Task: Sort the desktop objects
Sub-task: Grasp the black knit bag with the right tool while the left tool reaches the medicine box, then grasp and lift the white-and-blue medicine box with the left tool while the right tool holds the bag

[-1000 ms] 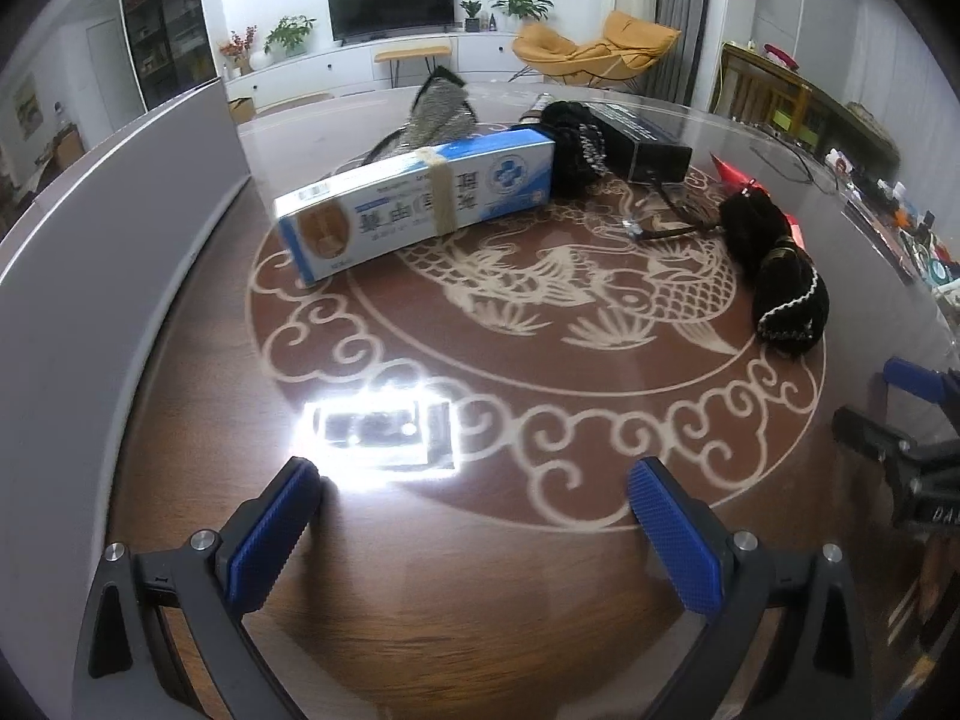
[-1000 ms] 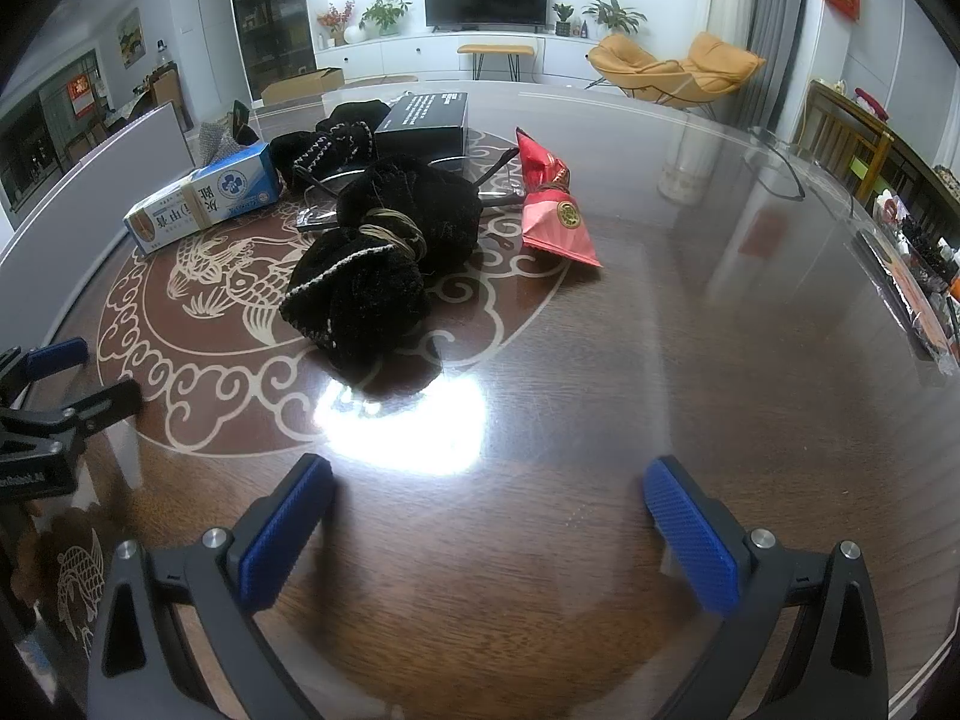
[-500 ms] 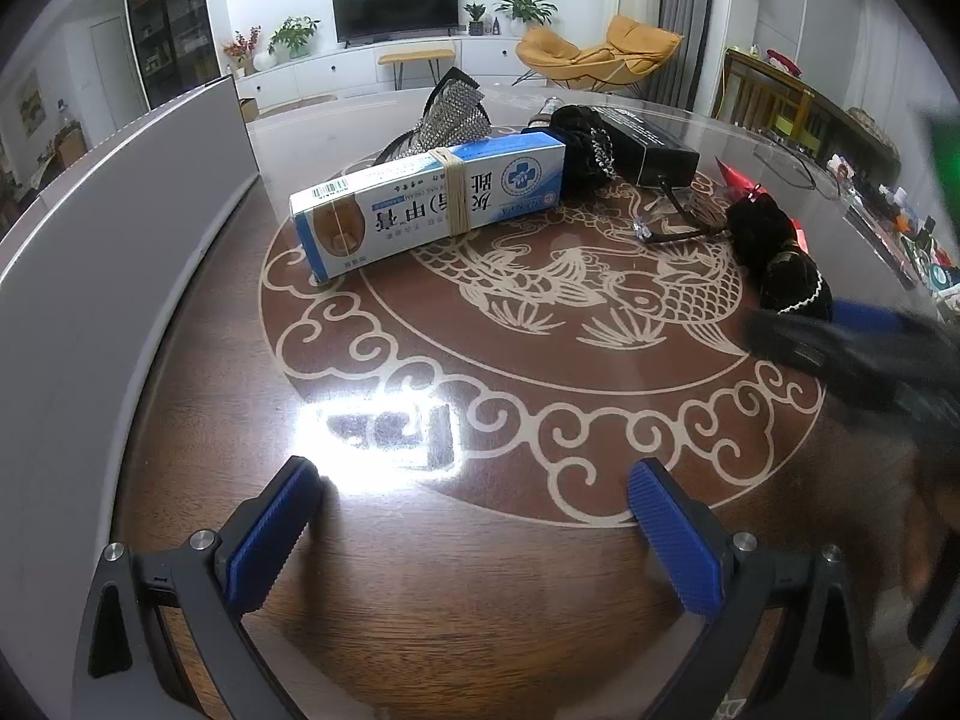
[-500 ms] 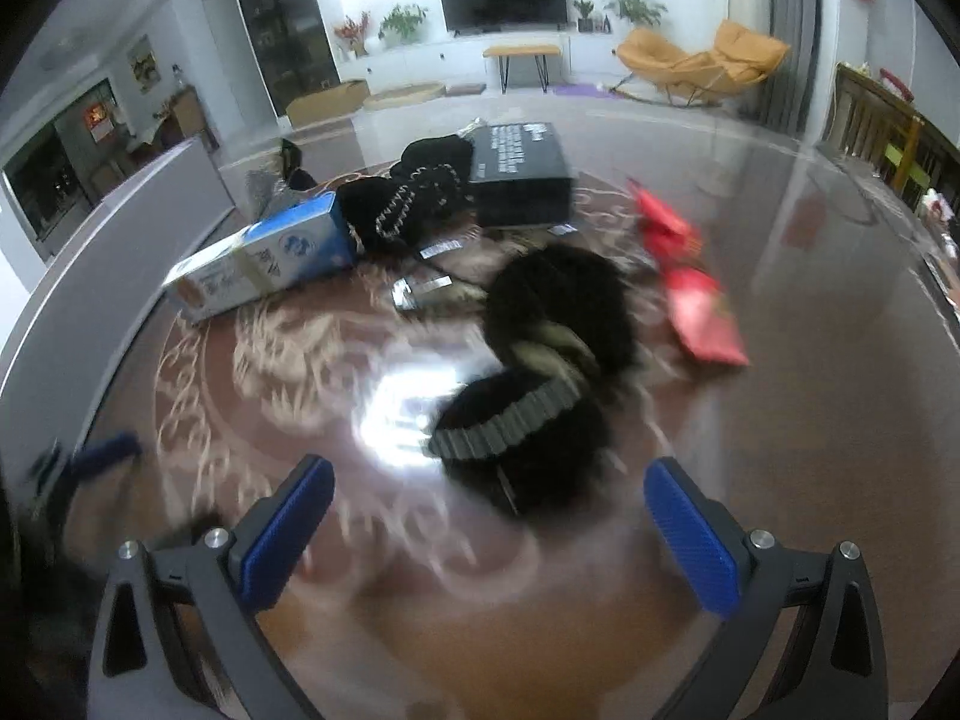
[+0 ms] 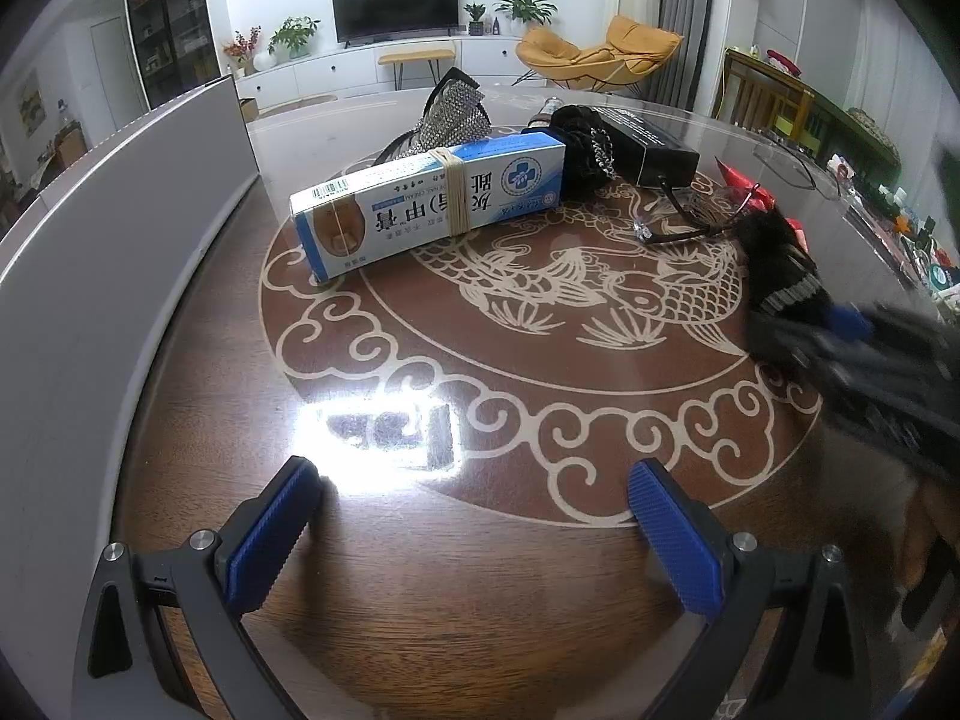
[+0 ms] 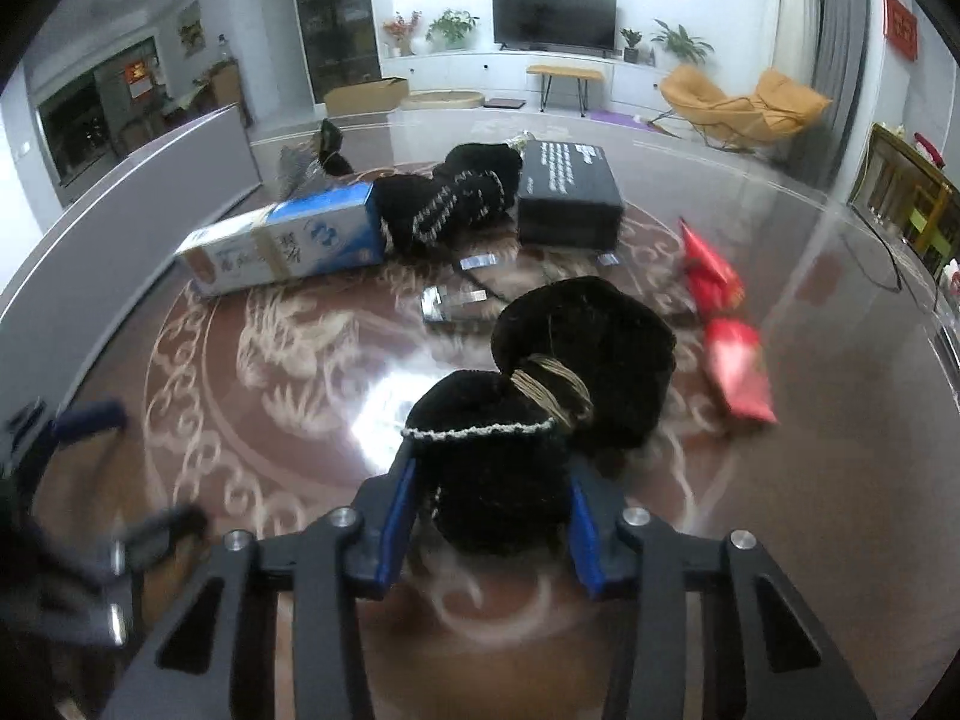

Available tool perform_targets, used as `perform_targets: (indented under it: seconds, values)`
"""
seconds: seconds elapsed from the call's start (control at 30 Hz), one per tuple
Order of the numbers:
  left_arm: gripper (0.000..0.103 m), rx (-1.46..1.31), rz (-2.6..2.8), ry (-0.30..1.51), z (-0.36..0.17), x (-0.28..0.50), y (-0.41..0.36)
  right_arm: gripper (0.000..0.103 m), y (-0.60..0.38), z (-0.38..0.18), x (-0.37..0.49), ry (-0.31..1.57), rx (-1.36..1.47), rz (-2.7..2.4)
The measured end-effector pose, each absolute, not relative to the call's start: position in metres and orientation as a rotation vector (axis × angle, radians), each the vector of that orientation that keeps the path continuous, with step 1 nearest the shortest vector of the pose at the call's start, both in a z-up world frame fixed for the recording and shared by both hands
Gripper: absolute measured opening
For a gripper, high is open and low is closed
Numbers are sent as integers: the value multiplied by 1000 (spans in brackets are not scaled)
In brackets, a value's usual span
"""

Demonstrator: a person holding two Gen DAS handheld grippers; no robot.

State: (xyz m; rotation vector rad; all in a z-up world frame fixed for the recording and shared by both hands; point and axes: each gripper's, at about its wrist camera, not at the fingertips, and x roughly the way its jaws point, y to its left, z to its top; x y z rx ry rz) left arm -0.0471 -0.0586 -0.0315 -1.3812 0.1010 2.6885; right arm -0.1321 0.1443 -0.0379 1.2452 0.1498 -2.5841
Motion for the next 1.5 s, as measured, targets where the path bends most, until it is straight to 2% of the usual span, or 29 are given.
perform_targets:
  seconds: [0.17, 0.23, 0.27, 0.33, 0.47, 0.5, 0.53, 0.63, 0.8, 1.1, 1.23, 1.3, 1.37, 1.43, 1.5]
  values:
    - [103, -1381, 2688, 101, -32, -47, -59, 45, 176, -40, -88, 156, 1235, -2584]
    - [103, -1381, 2688, 101, -32, -47, -59, 49, 186, -38, -78, 154, 1243, -2588]
    - [103, -1381, 2688, 101, -32, -47, -59, 53, 189, -39, -74, 156, 1247, -2586]
    - [103, -1381, 2689, 101, -32, -47, -59, 83, 192, -38, -75, 159, 1262, -2584]
    - [103, -1383, 2681, 107, -31, -46, -60, 94, 193, -39, -79, 132, 1269, -2546]
    - [103, -1396, 2641, 141, -31, -52, -59, 101, 190, -40, -82, 124, 1272, -2531]
    - [103, -1417, 2601, 177, -29, -58, -58, 103, 189, -41, -83, 129, 1281, -2526]
    - [103, -1374, 2684, 340, -10, -80, -61, 103, 181, -44, -83, 204, 1301, -2535]
    - [103, -1329, 2725, 415, 20, -137, -62, 103, 180, -46, -83, 219, 1304, -2539]
    - [103, -1357, 2564, 714, -13, -187, -26, 103, 181, -45, -82, 219, 1304, -2539]
    - [103, -1367, 2541, 666, -14, -195, -25, 103, 180, -45, -82, 220, 1303, -2538]
    - [81, -1406, 2522, 548, -13, -200, -31, 103, 180, -46, -82, 220, 1304, -2538]
    - [48, -1419, 2526, 489, -12, -201, -35, 103, 180, -45, -82, 220, 1303, -2538]
    - [26, -1442, 2493, 406, -12, -200, -38, 103, 180, -46, -82, 220, 1304, -2538]
    - [25, -1458, 2501, 369, -12, -191, -40, 103, 180, -45, -82, 220, 1304, -2538]
